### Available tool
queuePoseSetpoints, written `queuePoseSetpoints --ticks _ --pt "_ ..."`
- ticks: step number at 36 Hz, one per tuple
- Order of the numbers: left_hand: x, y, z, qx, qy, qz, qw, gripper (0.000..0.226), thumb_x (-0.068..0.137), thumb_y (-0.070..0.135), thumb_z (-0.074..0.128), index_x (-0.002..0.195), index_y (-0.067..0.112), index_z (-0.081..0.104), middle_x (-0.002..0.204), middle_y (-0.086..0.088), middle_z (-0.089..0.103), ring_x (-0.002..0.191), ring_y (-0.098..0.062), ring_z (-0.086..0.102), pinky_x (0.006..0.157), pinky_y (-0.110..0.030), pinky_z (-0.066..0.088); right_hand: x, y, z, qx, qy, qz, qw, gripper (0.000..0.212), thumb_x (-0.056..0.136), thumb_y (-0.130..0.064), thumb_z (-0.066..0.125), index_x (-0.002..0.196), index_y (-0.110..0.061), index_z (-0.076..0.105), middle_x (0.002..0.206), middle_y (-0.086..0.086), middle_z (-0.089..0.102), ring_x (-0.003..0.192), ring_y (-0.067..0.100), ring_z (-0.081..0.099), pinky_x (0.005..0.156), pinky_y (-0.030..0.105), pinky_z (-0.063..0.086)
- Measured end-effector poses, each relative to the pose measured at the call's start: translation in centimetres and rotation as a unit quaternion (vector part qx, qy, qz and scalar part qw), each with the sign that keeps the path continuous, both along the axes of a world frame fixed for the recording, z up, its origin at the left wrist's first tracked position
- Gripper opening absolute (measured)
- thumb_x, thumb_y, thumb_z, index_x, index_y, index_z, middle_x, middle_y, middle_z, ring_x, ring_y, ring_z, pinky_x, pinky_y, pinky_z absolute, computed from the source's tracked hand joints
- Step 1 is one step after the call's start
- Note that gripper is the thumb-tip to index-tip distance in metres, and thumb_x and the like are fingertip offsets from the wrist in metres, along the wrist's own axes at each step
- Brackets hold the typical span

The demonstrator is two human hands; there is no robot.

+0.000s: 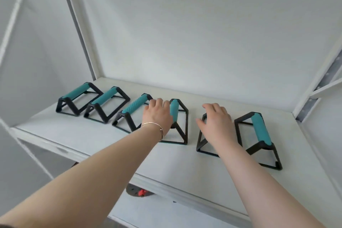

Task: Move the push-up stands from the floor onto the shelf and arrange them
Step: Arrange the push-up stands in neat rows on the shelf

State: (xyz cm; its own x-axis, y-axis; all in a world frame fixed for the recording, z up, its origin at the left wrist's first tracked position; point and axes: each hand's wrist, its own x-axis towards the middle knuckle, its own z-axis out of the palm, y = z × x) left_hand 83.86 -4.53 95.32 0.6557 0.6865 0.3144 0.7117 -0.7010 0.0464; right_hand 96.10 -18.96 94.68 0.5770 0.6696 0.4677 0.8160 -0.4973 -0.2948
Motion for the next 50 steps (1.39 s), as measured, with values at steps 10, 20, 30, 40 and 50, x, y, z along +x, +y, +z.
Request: queuePoseSetpoints --ticks 10,20,30,40,50 --pt "-9.6 11.2 0.4 -0.021 -0.042 0.049 0.998 0.039 0.090 0.038 0.046 0.121 0.015 0.046 0.124 -0.007 0.048 0.115 -0.030 0.042 0.092 -0.039 0.039 -7.7 10.4 0.8 0.013 0.009 0.032 0.999 0.043 0.086 -0.030 0.062 0.125 -0.014 0.055 0.119 0.005 0.059 0.110 0.030 0.052 0.091 0.040 0.044" --pt "-18.3 27.7 -0.6 -0.026 -0.039 0.019 0.999 0.042 0.093 0.038 0.043 0.129 0.017 0.043 0.130 -0.005 0.047 0.121 -0.029 0.039 0.096 -0.039 0.037 -18.7 26.5 0.8 -0.007 0.039 0.016 0.999 0.046 0.089 -0.033 0.058 0.131 -0.015 0.050 0.128 0.003 0.055 0.118 0.027 0.049 0.098 0.037 0.043" --pt "-20.5 38.7 -2.1 -0.045 -0.012 -0.019 0.999 0.041 0.092 0.034 0.043 0.129 0.016 0.043 0.132 -0.005 0.046 0.121 -0.028 0.039 0.095 -0.036 0.037 -23.4 37.2 0.6 -0.035 0.129 -0.052 0.990 0.048 0.091 -0.039 0.054 0.130 -0.011 0.048 0.124 0.006 0.055 0.114 0.027 0.048 0.092 0.039 0.045" --pt "-19.1 40.8 -3.0 -0.115 -0.031 -0.001 0.993 0.045 0.091 0.028 0.048 0.133 0.016 0.038 0.127 -0.007 0.044 0.107 -0.029 0.044 0.083 -0.035 0.043 -21.8 40.7 -0.5 -0.101 0.258 -0.152 0.949 0.061 0.078 -0.064 0.060 0.103 -0.009 0.048 0.089 0.005 0.057 0.079 0.027 0.060 0.059 0.030 0.040" --pt "-18.4 41.8 -2.3 -0.136 0.029 0.044 0.989 0.036 0.095 0.027 0.050 0.125 0.008 0.041 0.117 -0.010 0.050 0.104 -0.027 0.055 0.077 -0.033 0.043 -18.9 42.2 -0.1 -0.136 0.257 -0.115 0.950 0.033 0.085 -0.032 0.061 0.101 -0.008 0.045 0.069 0.000 0.049 0.058 0.021 0.052 0.049 0.027 0.035"
